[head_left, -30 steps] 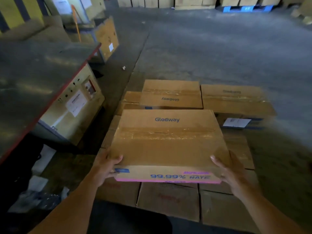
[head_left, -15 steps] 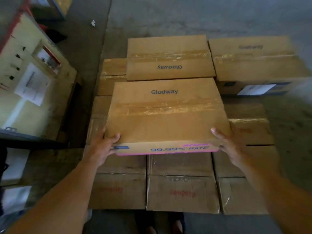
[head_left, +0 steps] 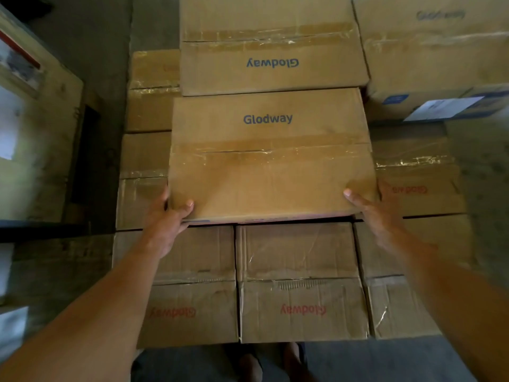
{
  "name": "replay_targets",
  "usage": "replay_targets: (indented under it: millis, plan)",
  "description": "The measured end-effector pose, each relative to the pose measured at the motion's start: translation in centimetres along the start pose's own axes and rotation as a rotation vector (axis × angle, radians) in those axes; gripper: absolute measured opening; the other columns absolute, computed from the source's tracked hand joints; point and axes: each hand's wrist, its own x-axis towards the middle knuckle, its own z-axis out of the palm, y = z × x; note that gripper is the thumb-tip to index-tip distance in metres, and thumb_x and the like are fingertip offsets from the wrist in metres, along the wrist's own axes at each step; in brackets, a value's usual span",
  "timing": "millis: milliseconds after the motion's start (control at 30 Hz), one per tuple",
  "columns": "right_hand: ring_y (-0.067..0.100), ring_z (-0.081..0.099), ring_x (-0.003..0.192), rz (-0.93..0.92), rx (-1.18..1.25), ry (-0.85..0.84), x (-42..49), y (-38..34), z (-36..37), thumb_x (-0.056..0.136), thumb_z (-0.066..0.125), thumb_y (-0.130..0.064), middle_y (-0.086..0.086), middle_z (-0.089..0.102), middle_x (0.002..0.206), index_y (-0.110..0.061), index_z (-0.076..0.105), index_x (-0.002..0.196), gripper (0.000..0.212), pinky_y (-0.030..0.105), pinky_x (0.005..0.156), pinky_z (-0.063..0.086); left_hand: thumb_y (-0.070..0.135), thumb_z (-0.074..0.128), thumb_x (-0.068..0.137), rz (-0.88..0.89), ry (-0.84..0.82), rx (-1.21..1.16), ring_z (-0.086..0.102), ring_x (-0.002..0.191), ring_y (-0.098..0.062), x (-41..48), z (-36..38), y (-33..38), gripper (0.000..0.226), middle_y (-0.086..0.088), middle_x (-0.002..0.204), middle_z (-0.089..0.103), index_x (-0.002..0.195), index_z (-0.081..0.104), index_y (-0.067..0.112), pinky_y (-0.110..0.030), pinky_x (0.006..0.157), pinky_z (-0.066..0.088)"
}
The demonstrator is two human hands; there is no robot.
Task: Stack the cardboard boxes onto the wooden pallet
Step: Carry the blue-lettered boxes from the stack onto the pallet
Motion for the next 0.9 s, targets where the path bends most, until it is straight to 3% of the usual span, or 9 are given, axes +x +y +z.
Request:
replay_targets:
  millis: [133,233,400,467,600,800,900]
  plan:
    - [0.0,0.063,0.099,-0.015,-0.013,0.025,0.3,-0.6,0.5,0.079,0.084,-0.025,-0.009,0.066,0.116,-0.02,0.055,0.135,0.064,0.019,0.076,0.048,0.008,0.067,0.09,0.024,0.017,0.0,0.046,0.133,-0.027,0.7,0.5,1.5,0.084,0.002,0.153,0.038,0.155,0.023,0.039,-0.057,0.107,0.042]
    - [0.01,0.062,0.105,-0.016,-0.04,0.007,0.5,-0.4,0.3,0.078,0.084,-0.028,-0.005,0.065,0.119,-0.02,0.054,0.136,0.066,0.029,0.087,0.049,0.003,0.064,0.091,0.029,0.007,-0.009,0.044,0.135,-0.03,0.3,0.9,1.2,0.084,-0.004,0.156,0.034,0.156,0.023,0.039,-0.058,0.108,0.041]
    - [0.0,0.062,0.103,-0.002,-0.027,-0.024,0.0,-0.1,-0.7,0.079,0.084,-0.024,-0.012,0.065,0.117,-0.025,0.054,0.134,0.062,0.023,0.084,0.05,0.003,0.064,0.091,0.003,0.011,-0.005,0.044,0.136,-0.031,-0.8,0.9,0.6,0.082,-0.009,0.156,0.036,0.156,0.024,0.034,-0.06,0.112,0.034]
    - [-0.007,0.062,0.097,0.0,-0.038,-0.019,-0.3,0.2,-1.2,0.079,0.084,-0.024,-0.014,0.065,0.116,-0.026,0.054,0.135,0.063,0.014,0.076,0.048,0.004,0.064,0.091,-0.013,0.004,-0.005,0.042,0.137,-0.032,-1.2,0.9,0.2,0.081,-0.008,0.156,0.033,0.156,0.025,0.032,-0.061,0.112,0.033]
    - [-0.015,0.059,0.086,0.003,-0.085,0.01,-0.4,0.7,-1.8,0.078,0.084,-0.027,-0.021,0.063,0.107,-0.025,0.054,0.134,0.064,0.008,0.069,0.042,0.006,0.066,0.09,-0.005,0.017,0.012,0.042,0.136,-0.033,-1.6,1.2,-0.6,0.07,-0.001,0.142,0.041,0.147,0.037,0.033,-0.062,0.11,0.036]
    - [0.001,0.056,0.092,-0.011,-0.218,-0.01,-0.3,0.1,-2.1,0.08,0.084,-0.032,-0.018,0.058,0.108,-0.02,0.05,0.138,0.069,0.014,0.072,0.04,0.032,0.071,0.089,0.062,0.145,0.37,0.039,0.139,-0.028,-2.0,1.7,-0.1,0.078,-0.005,0.154,0.039,0.154,0.028,0.028,-0.048,0.109,0.035]
    - [0.017,0.056,0.108,-0.01,-0.336,0.029,-1.1,-1.2,-2.6,0.082,0.081,-0.037,-0.005,0.058,0.12,-0.018,0.047,0.139,0.068,0.029,0.083,0.041,0.042,0.066,0.092,0.139,0.302,0.556,0.042,0.138,-0.035,-4.0,2.4,0.6,0.079,-0.009,0.154,0.041,0.156,0.023,0.024,-0.052,0.106,0.038]
